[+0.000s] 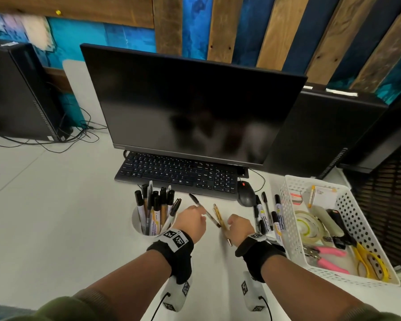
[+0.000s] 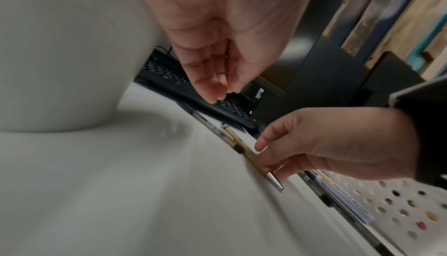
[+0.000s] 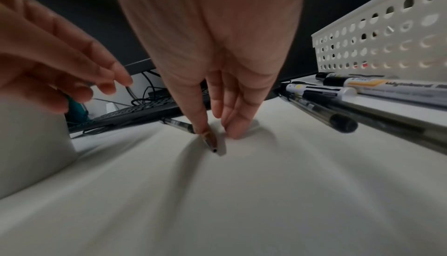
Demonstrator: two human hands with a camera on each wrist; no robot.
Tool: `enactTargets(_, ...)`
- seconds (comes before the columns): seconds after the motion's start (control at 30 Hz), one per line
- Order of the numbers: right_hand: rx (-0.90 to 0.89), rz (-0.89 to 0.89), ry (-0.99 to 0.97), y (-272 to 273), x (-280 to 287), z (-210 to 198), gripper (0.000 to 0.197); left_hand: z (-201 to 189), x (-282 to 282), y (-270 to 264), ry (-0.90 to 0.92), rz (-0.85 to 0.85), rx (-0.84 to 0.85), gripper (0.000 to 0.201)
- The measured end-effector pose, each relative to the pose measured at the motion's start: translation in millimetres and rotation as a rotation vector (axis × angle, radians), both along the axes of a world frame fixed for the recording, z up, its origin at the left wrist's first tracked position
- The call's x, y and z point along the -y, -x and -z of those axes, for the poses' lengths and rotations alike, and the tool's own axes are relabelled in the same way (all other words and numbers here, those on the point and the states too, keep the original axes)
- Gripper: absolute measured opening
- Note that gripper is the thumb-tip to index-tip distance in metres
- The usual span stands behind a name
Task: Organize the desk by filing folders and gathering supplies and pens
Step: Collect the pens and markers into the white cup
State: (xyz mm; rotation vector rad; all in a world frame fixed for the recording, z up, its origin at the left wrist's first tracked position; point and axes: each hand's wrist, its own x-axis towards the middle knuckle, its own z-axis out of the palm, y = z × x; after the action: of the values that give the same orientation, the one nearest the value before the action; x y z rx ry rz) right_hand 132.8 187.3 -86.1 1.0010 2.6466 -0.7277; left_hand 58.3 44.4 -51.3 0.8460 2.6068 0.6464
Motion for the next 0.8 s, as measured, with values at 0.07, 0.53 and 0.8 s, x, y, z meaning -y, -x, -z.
enactTargets(0.07, 0.03, -0.058, -0.021, 2, -4, -3, 0.024, 5, -8, 5, 0.039, -0.026, 0.014, 0.03)
enactTargets(0.53, 0.176, -0.169, -0.089, 9, -18, -10, 0.028, 29, -53, 28, 0.17, -0.351, 0.155, 0.049)
enactTargets(0.8, 0.151, -0.134, -0.073, 4, -20, -2, 0.028, 28, -68, 31, 0.177, -0.407, 0.225, 0.051)
